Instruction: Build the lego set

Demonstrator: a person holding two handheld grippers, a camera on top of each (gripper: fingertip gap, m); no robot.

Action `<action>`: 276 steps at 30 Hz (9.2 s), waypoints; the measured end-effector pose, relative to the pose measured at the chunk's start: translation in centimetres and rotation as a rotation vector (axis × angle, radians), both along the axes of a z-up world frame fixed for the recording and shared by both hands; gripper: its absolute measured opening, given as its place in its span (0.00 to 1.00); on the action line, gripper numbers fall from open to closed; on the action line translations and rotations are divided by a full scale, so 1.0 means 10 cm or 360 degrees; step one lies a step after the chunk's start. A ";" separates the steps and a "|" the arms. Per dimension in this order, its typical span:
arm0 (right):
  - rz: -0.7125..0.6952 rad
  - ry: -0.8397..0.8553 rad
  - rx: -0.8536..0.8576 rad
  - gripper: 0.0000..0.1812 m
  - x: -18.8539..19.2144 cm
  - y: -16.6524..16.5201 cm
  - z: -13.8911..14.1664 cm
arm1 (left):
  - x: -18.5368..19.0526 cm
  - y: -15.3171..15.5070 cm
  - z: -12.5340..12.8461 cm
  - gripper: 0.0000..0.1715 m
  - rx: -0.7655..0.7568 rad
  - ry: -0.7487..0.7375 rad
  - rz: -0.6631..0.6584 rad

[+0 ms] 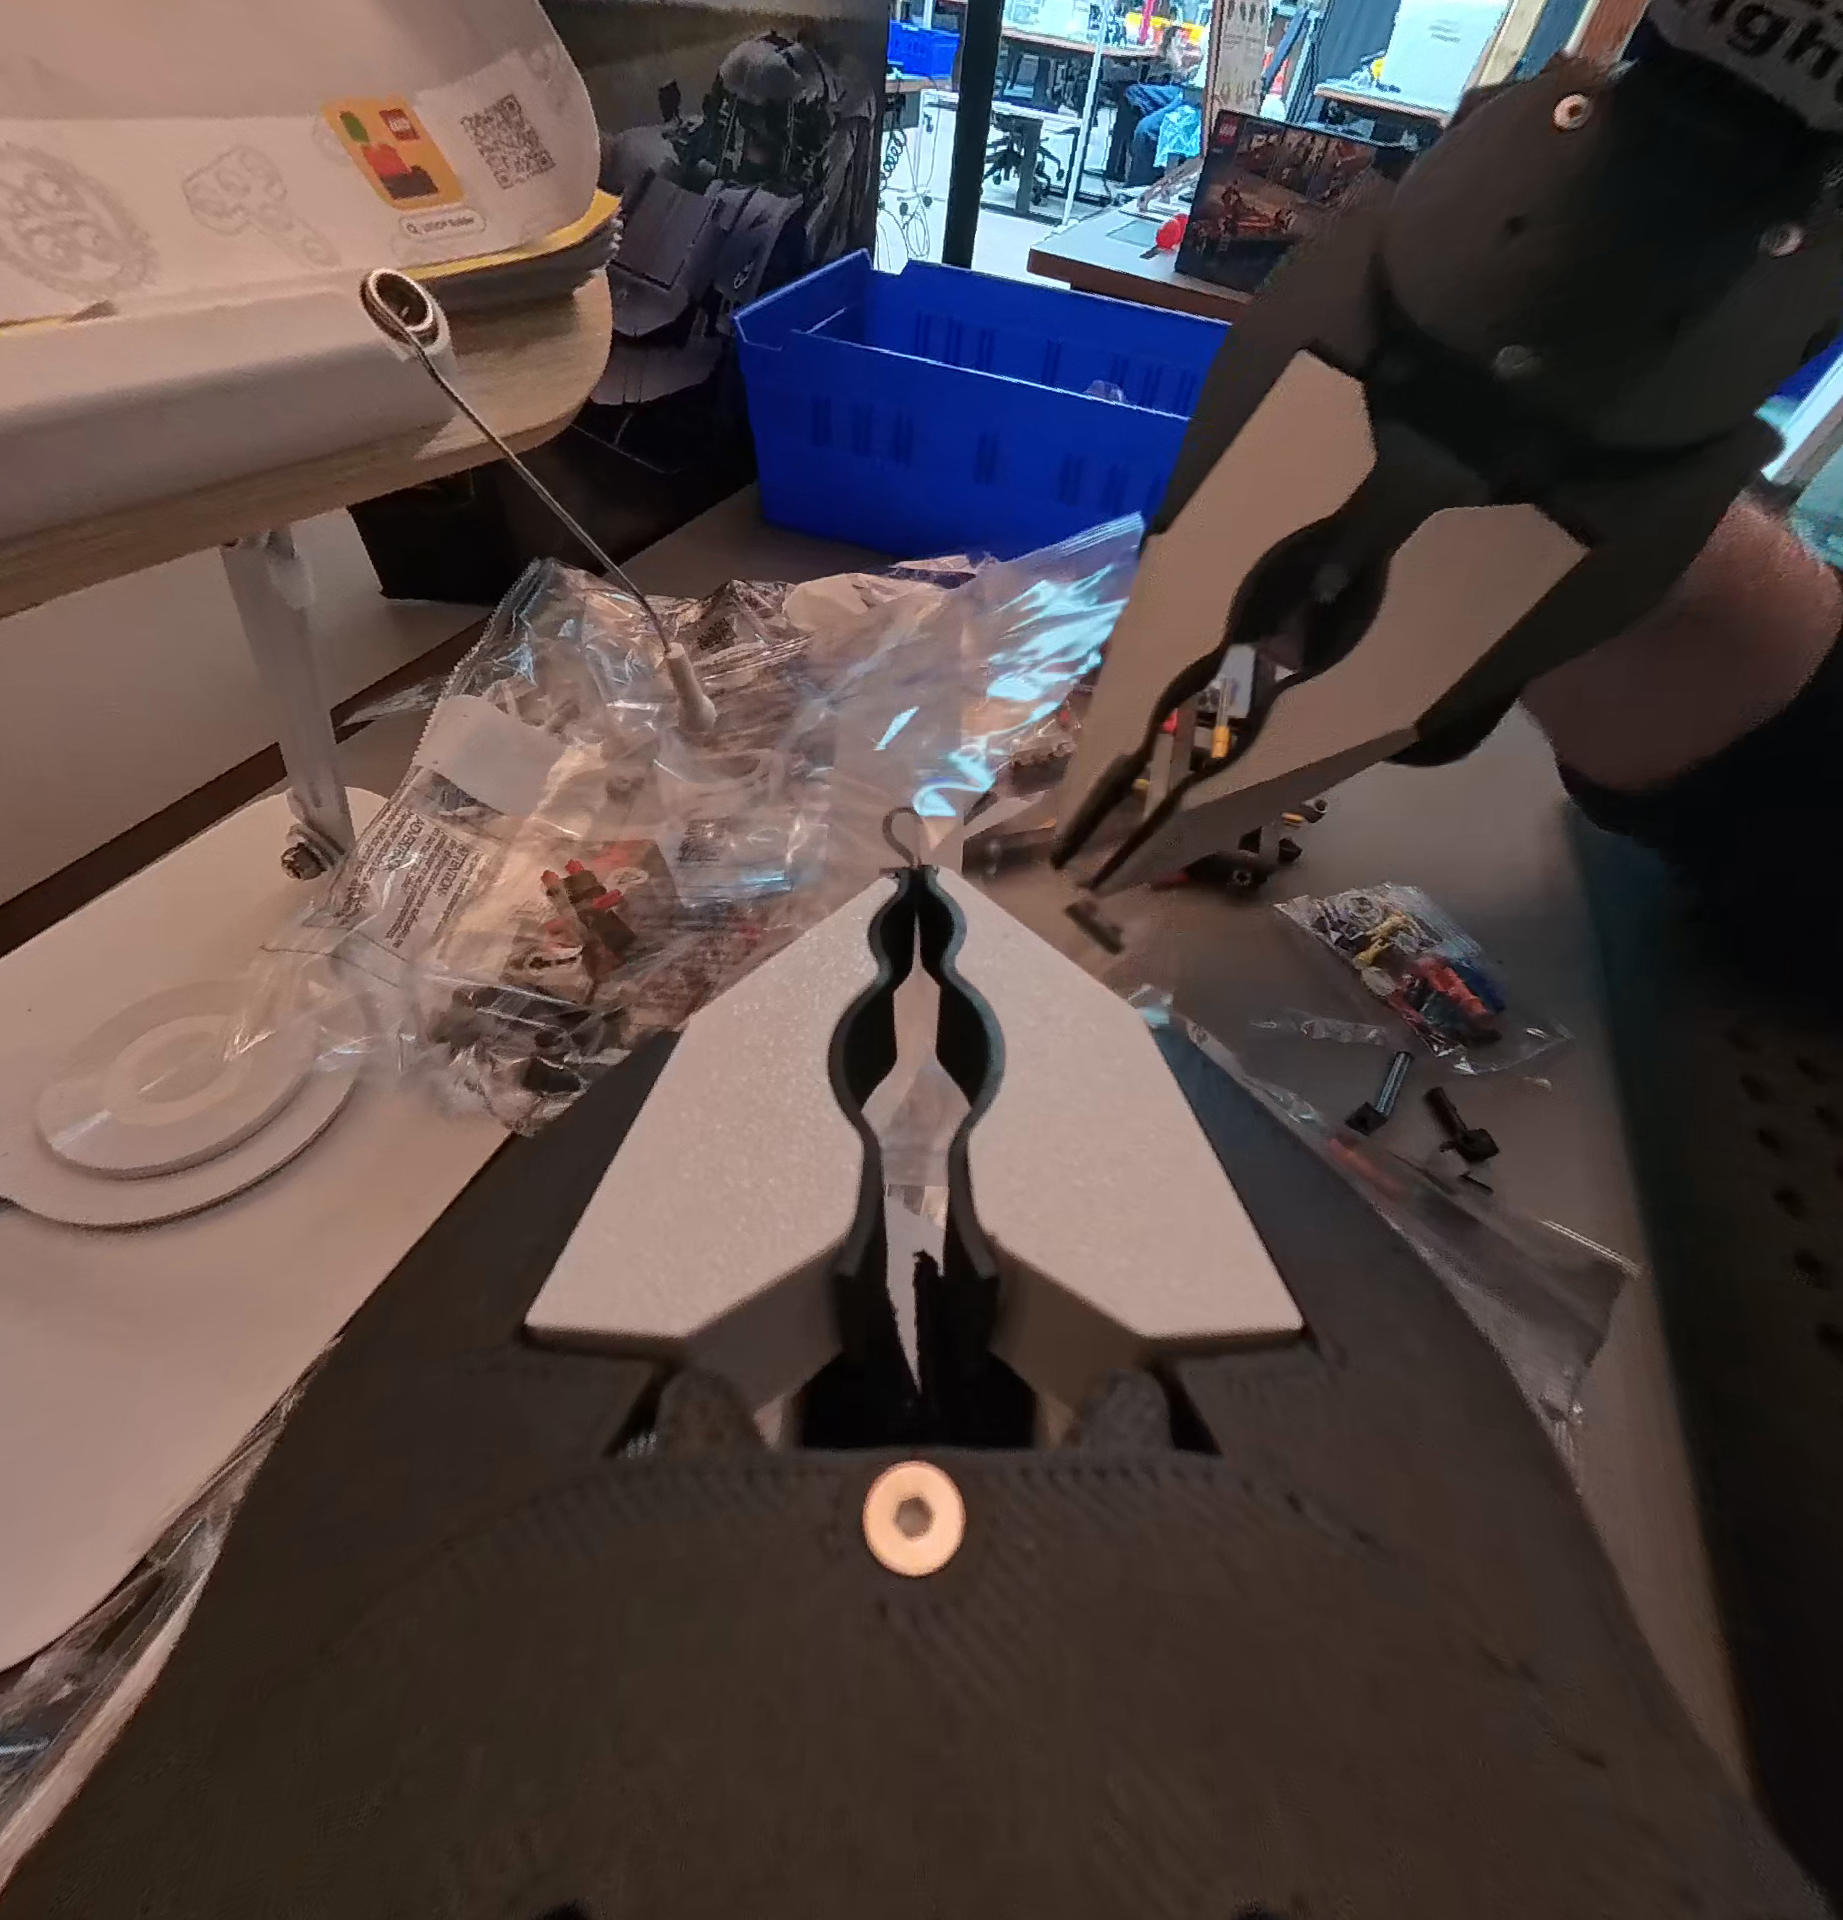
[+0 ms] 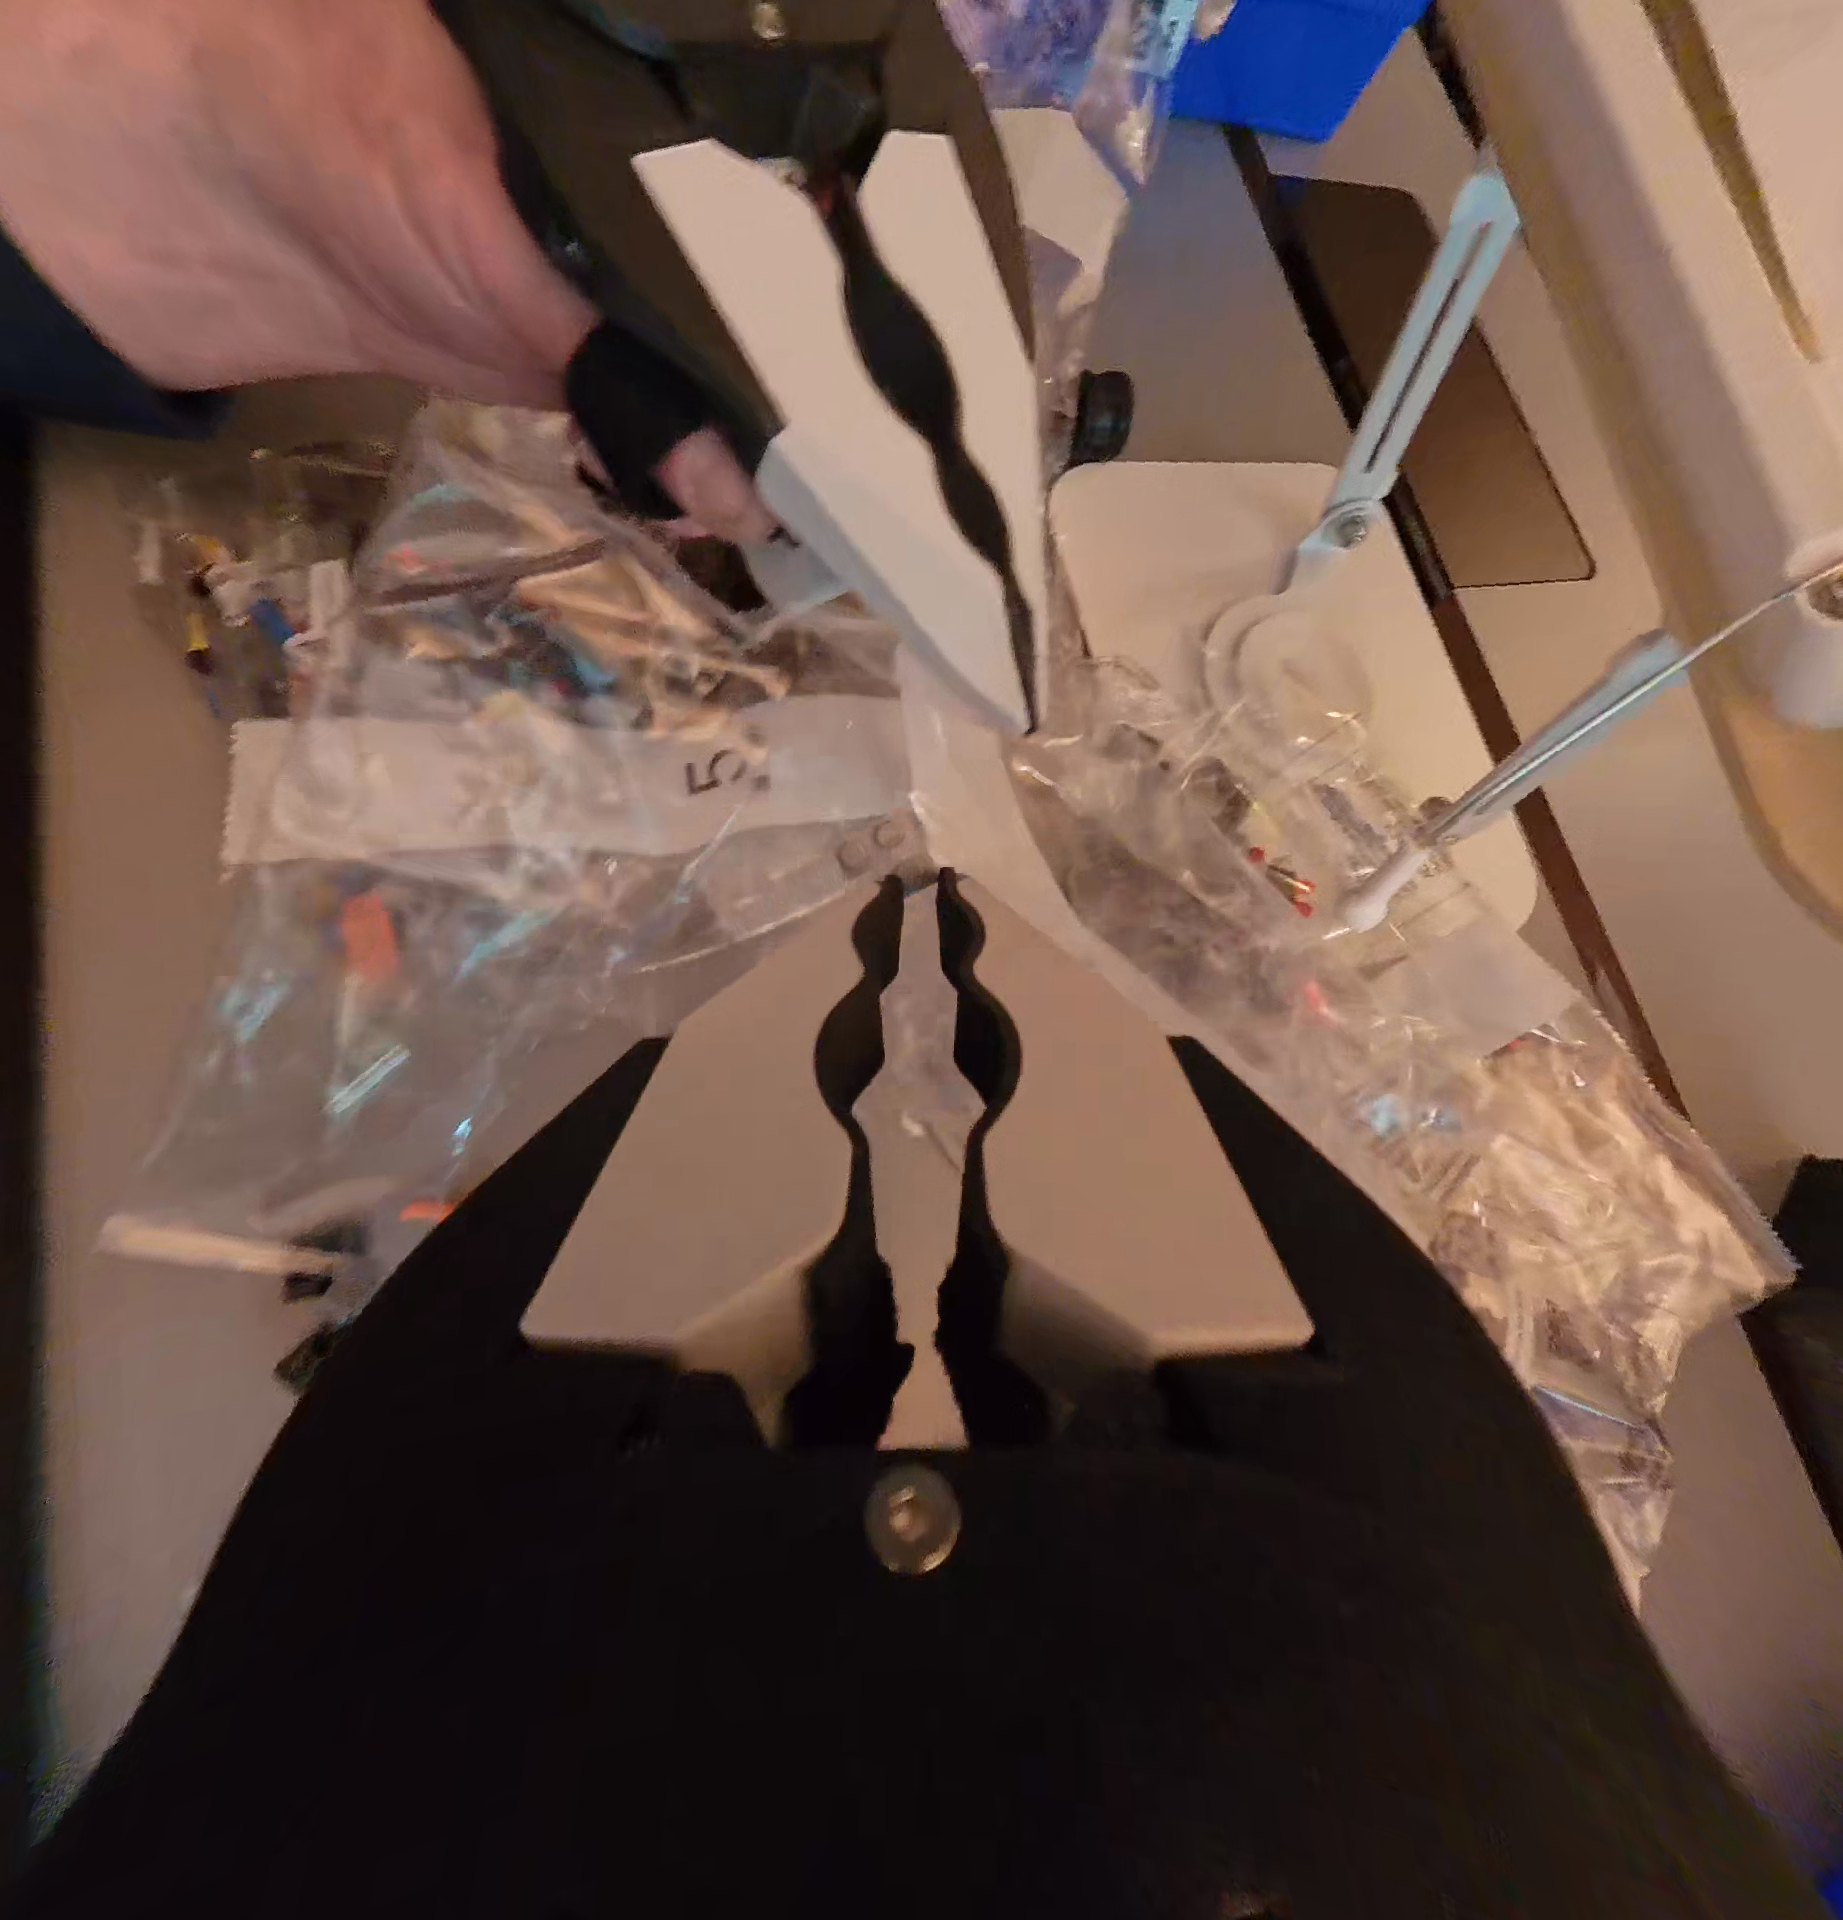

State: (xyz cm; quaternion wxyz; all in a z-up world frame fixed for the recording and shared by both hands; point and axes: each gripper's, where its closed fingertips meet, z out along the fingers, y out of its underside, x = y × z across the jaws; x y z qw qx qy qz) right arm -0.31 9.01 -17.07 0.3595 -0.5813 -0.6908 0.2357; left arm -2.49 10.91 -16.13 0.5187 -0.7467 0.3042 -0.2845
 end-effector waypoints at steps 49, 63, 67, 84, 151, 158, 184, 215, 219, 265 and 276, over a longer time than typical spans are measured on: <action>0.0444 -0.0989 -0.0380 0.09 0.80 -0.89 -1.07 | -0.14 0.00 0.01 0.00 -0.0069 -0.0088 -0.0004; 0.0413 -0.0961 -0.0338 0.06 0.76 -0.84 -1.05 | -0.14 0.00 0.00 0.00 -0.0065 -0.0067 -0.0003; 0.0437 -0.0939 -0.0323 0.10 0.72 -0.88 -1.03 | -0.14 0.00 0.00 0.00 -0.0065 -0.0062 -0.0004; 0.0425 -0.0961 -0.0252 0.03 0.72 -0.81 -1.08 | -0.12 0.00 -0.01 0.00 -0.0065 -0.0044 -0.0008; -0.0034 -0.0187 0.0052 0.10 -0.01 -0.08 -0.27 | -0.03 0.01 -0.10 0.00 -0.0095 -0.0017 -0.0035; -0.0020 -0.0277 0.0098 0.06 -0.05 -0.11 -0.41 | -0.02 0.00 -0.06 0.00 -0.0085 -0.0046 -0.0041; -0.0107 -0.0090 0.0080 0.02 0.00 -0.01 -0.16 | -0.05 0.01 -0.02 0.00 -0.0082 -0.0097 -0.0026; 0.0557 -0.0828 -0.0307 0.14 0.64 -1.02 -1.06 | -0.34 0.06 0.10 0.00 -0.0074 -0.0239 0.0054; 0.0540 -0.0829 -0.0271 0.06 0.63 -0.99 -1.07 | -0.33 0.06 0.10 0.00 -0.0074 -0.0236 0.0053; 0.0189 -0.0291 -0.0030 0.04 0.24 -0.32 -0.03 | -0.25 0.04 0.08 0.00 -0.0079 -0.0213 0.0027; 0.0547 -0.0820 -0.0321 0.11 0.50 -0.98 -0.88 | -0.50 0.09 0.18 0.00 -0.0066 -0.0347 0.0104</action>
